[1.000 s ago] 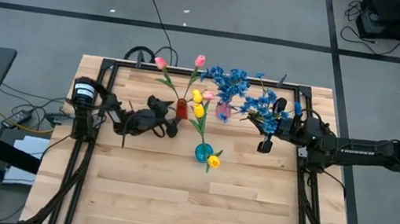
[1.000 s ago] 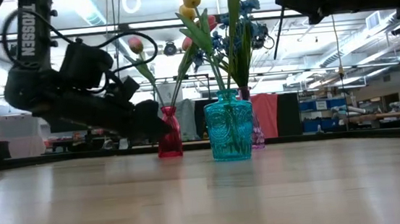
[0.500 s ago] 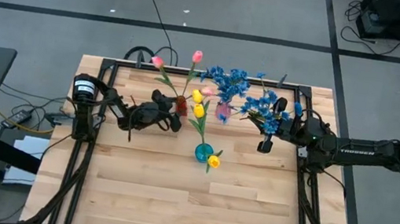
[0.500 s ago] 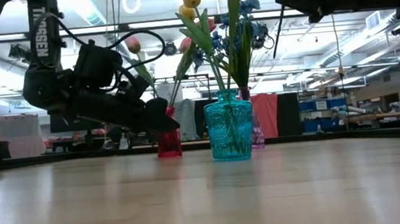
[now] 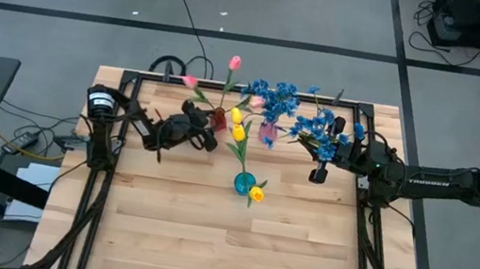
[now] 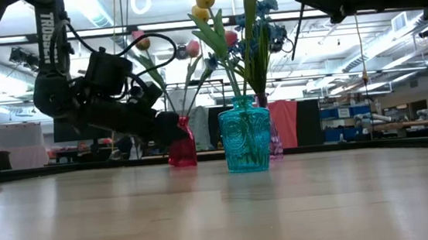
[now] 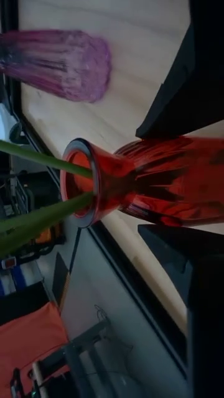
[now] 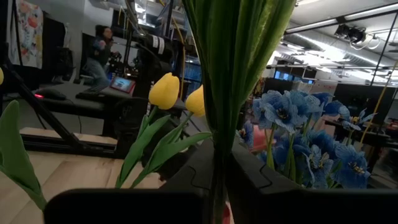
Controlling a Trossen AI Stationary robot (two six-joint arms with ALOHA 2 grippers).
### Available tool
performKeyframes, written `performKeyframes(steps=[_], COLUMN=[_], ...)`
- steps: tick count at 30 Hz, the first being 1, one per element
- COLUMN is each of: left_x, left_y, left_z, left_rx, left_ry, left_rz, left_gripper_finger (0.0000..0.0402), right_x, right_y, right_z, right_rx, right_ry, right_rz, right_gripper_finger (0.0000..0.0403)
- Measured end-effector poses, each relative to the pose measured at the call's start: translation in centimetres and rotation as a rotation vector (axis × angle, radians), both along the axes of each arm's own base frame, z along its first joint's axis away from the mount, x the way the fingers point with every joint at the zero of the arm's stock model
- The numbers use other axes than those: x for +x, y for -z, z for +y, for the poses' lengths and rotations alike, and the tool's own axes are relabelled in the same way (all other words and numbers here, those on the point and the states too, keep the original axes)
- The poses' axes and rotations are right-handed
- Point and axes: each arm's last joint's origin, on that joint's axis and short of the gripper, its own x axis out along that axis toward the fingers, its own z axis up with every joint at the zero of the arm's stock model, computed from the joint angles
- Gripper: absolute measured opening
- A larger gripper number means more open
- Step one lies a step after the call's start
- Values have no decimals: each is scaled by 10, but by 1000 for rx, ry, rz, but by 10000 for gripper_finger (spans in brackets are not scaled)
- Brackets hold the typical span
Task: Sort flowers into vase by color
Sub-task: Put the blue flowers into the pink vase
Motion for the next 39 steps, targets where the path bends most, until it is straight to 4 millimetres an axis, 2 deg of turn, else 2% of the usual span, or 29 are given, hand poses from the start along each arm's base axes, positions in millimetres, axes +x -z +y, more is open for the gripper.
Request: performKeyframes(steps=[19,24,35,39], left_x=[-2,3,29,32], left_y=[-9,-14,7,10], left_z=[39,46,62,64], left_rx=[-44,-33,-40,-29], left_ry=[-53,-35,-38,-37], left_rz=[-91,-126,-127,-144], left_gripper_finger=[224,224,224,224], right_x=[0,0,0,0], right_y=[0,0,-1,-1], right_z=[0,0,0,0], right_rx=[-8,-19,-21,-21], right_ry=[1,3,-6,-6], right_rz=[2,4,-2,-2], right_gripper_finger=[36,36,36,36])
